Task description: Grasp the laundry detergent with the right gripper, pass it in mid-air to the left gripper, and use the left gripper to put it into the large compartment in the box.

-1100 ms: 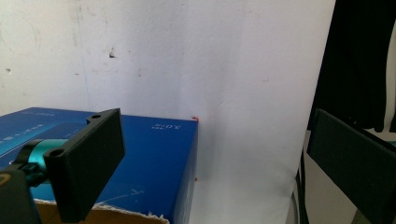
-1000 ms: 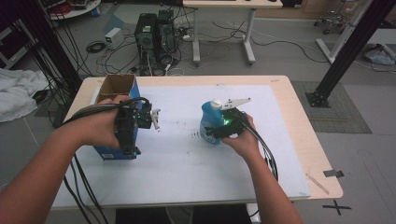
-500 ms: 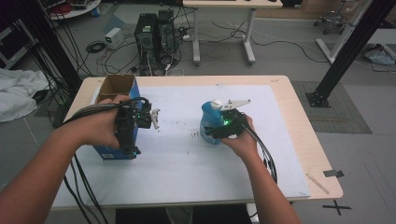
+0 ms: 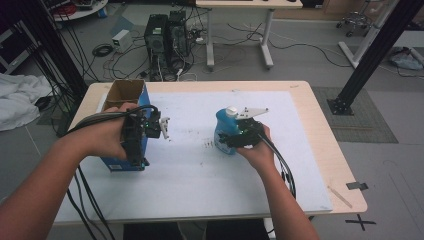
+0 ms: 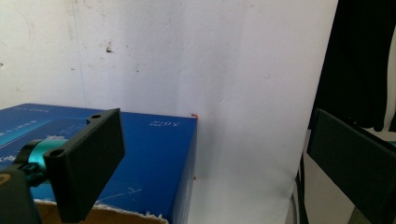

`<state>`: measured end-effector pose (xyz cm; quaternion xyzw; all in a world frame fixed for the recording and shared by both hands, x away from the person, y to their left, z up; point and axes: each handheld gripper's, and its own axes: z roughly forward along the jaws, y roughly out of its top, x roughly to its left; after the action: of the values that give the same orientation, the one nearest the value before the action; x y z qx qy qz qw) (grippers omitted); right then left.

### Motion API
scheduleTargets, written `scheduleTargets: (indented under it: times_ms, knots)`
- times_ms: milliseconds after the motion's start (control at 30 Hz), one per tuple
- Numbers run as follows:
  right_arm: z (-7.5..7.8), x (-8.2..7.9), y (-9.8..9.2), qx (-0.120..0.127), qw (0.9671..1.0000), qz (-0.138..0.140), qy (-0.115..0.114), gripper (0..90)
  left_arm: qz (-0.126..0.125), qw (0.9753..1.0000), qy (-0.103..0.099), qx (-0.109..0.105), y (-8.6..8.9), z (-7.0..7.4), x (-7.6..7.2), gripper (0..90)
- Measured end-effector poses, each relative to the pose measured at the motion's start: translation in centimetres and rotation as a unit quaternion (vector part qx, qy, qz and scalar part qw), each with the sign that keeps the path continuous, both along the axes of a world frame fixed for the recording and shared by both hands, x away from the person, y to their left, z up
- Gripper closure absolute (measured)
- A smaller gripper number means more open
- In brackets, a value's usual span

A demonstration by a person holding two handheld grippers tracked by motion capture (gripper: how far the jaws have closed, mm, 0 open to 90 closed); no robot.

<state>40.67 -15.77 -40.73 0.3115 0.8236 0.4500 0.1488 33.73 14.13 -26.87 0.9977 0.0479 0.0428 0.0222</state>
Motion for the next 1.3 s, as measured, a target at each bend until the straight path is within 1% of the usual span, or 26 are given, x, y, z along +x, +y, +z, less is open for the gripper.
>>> scheduleTargets:
  times_ms: [67, 100, 233, 267, 300, 400, 500, 567, 633, 667, 700, 767, 833, 867, 900, 967, 1300]
  knots:
    - [-0.01, -0.01, 0.01, 0.000, 1.0000, 0.000, 0.000, 26.4, 0.000, 1.0000, 0.000, 0.000, 0.00, 0.00, 0.00, 4.2]
    - [0.00, -0.05, 0.01, -0.001, 1.0000, 0.002, -0.002, 28.4, 0.000, 1.0000, 0.001, 0.000, -0.05, -0.01, 0.03, 4.2]
    - [0.04, -0.08, 0.01, 0.000, 1.0000, 0.002, -0.003, 28.6, -0.001, 1.0000, 0.001, 0.001, -0.10, 0.03, 0.07, 4.2]
    - [0.08, -0.10, -0.03, 0.000, 1.0000, -0.001, -0.005, 31.7, -0.001, 1.0000, 0.001, 0.001, -0.10, 0.01, 0.08, 4.2]
    - [0.07, -0.09, -0.04, 0.002, 1.0000, 0.001, -0.005, 32.5, 0.000, 1.0000, 0.001, 0.000, -0.11, 0.00, 0.08, 4.2]
    - [-0.01, -0.11, 0.04, 0.001, 1.0000, 0.006, 0.000, 33.0, 0.000, 1.0000, 0.006, 0.002, -0.09, -0.05, 0.07, 4.2]
    - [-0.06, -0.09, 0.10, 0.001, 1.0000, 0.007, -0.003, 34.9, 0.002, 1.0000, 0.005, 0.000, -0.01, -0.07, 0.03, 4.2]
    - [-0.08, -0.10, 0.14, 0.000, 1.0000, 0.008, -0.005, 38.1, 0.003, 1.0000, 0.004, 0.000, 0.03, -0.07, 0.01, 4.2]
    - [-0.08, -0.10, 0.14, 0.000, 1.0000, 0.008, -0.005, 38.1, 0.004, 1.0000, 0.004, 0.000, 0.08, -0.03, 0.03, 4.2]
    - [-0.11, -0.11, 0.18, 0.004, 0.9999, 0.012, -0.006, 41.2, 0.004, 1.0000, 0.003, 0.000, 0.13, 0.00, 0.00, 4.2]
    - [-0.14, -0.16, 0.29, 0.002, 0.9999, 0.010, -0.012, 42.1, 0.004, 1.0000, 0.004, 0.001, 0.14, 0.03, 0.01, 4.2]
    - [-0.22, -0.15, 0.28, 0.006, 0.9998, 0.010, -0.015, 43.2, 0.004, 1.0000, 0.003, 0.002, 0.16, 0.03, 0.03, 4.2]
    - [-0.21, -0.24, 0.28, 0.003, 0.9998, 0.011, -0.019, 44.2, 0.004, 1.0000, 0.003, 0.003, 0.15, 0.01, 0.07, 4.2]
    - [-0.15, -0.36, 0.30, -0.002, 0.9996, 0.014, -0.026, 45.0, 0.006, 1.0000, 0.004, 0.003, 0.12, -0.06, 0.03, 4.2]
    - [-0.13, -0.40, 0.29, -0.004, 0.9995, 0.017, -0.028, 45.3, 0.002, 1.0000, 0.004, 0.005, 0.08, -0.07, 0.07, 4.2]
    - [-0.12, -0.45, 0.32, -0.006, 0.9993, 0.020, -0.032, 45.9, 0.004, 1.0000, 0.004, 0.005, 0.03, -0.07, 0.03, 4.2]
    - [-0.21, -0.52, 0.21, 0.001, 0.9991, 0.023, -0.036, 47.6, 0.003, 1.0000, 0.003, 0.004, 0.08, -0.03, 0.13, 4.2]
